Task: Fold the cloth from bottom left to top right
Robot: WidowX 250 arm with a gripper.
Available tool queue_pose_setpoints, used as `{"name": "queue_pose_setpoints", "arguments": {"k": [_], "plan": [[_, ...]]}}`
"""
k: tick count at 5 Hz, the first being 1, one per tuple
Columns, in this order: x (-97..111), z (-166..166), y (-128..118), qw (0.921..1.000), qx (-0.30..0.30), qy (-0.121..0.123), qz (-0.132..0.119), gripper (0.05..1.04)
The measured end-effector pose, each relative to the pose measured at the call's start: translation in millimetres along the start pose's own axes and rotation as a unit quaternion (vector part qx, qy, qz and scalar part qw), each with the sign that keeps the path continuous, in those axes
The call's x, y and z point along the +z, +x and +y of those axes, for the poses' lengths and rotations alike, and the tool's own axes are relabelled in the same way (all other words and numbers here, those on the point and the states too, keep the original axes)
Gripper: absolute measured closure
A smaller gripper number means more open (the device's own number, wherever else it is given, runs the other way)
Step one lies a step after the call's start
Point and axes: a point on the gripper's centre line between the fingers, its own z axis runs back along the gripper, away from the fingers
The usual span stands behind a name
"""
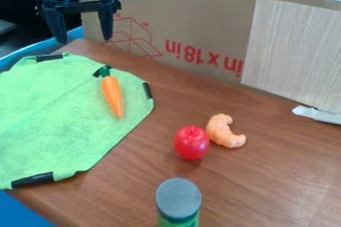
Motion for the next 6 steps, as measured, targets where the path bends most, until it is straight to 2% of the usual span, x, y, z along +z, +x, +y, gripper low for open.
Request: {"name": "queue_pose_setpoints", "arguments": {"k": [1,3,5,6], "plan": [[-11,1,-2,0.9999,-0.003,0.006,0.015,0.083],[-26,33,4,0.9999,-0.005,0.011,0.008,0.083],[-26,72,16,1.0,-0.006,-0.007,0.001,0.083],[-22,94,17,0.9998,-0.009,-0.013,0.008,0.083]]}}
